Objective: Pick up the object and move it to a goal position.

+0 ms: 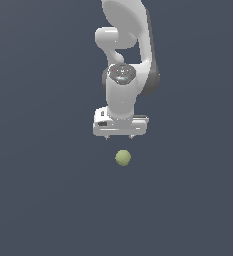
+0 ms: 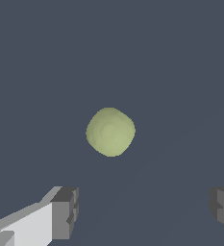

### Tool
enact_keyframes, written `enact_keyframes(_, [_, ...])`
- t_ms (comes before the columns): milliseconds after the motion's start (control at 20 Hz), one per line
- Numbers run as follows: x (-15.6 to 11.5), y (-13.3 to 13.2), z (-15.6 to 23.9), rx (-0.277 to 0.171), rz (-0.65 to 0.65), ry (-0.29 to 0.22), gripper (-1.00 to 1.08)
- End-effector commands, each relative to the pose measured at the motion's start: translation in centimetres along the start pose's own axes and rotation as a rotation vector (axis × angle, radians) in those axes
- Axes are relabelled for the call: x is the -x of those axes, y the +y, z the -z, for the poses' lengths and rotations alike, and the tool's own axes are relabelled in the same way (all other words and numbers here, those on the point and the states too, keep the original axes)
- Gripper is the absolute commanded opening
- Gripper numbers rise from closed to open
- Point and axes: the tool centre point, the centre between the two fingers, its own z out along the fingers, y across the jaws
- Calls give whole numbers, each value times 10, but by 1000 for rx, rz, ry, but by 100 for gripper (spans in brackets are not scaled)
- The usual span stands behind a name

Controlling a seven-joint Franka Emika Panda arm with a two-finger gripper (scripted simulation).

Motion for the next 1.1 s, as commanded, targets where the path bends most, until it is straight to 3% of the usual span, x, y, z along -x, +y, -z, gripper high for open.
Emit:
enact_keyframes(0, [0,0,0,0,0,0,100])
enact_keyframes(450, [9,21,-5,30,-14,-36,100])
enact_keyframes(1050, [4,16,-11,25,-76,-30,100])
